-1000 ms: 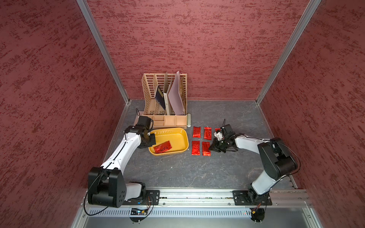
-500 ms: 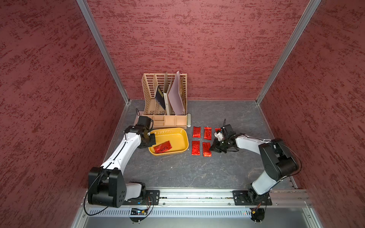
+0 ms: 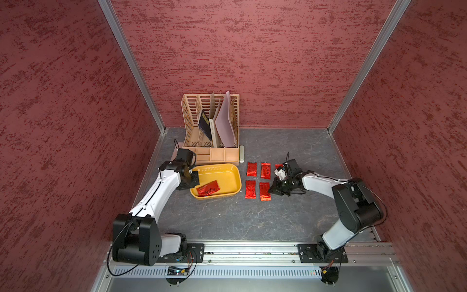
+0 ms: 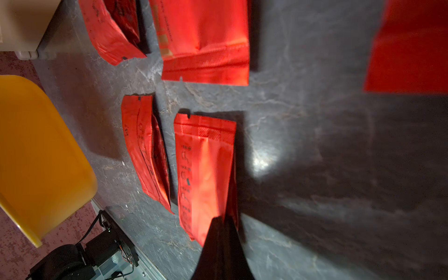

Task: Take the tea bags out of the storage box
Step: Place the tea bag at the center of the board, then pick up the tea bag from the storage box.

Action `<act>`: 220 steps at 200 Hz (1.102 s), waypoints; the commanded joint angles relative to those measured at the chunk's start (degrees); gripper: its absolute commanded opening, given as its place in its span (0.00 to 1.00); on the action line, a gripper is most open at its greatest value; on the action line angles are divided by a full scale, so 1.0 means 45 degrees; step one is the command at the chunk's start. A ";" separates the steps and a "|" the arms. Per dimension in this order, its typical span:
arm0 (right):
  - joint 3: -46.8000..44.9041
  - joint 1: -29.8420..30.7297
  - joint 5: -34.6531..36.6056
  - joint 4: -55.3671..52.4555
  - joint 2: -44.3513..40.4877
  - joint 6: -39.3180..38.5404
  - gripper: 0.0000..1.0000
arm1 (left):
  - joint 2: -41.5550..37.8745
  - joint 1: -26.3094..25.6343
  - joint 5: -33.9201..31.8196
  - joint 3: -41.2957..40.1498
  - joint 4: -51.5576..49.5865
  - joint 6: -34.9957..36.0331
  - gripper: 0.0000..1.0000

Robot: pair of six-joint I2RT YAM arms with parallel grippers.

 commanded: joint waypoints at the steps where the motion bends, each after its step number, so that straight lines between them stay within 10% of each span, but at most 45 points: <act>1: -0.0030 -0.0106 0.0276 -0.0099 -0.0336 -0.0017 0.09 | -0.0168 -0.0024 -0.0029 -0.0004 0.0323 -0.0116 0.00; 138: 0.0955 -0.0171 0.0732 -0.1752 -0.3171 -0.0286 0.31 | -0.0174 -0.0028 0.0015 0.0016 0.0323 -0.0092 0.00; 220: 0.8871 0.5461 0.0880 -0.2990 0.2092 -0.0002 0.38 | -0.0168 0.0000 -0.0017 -0.0006 0.0342 -0.0102 0.00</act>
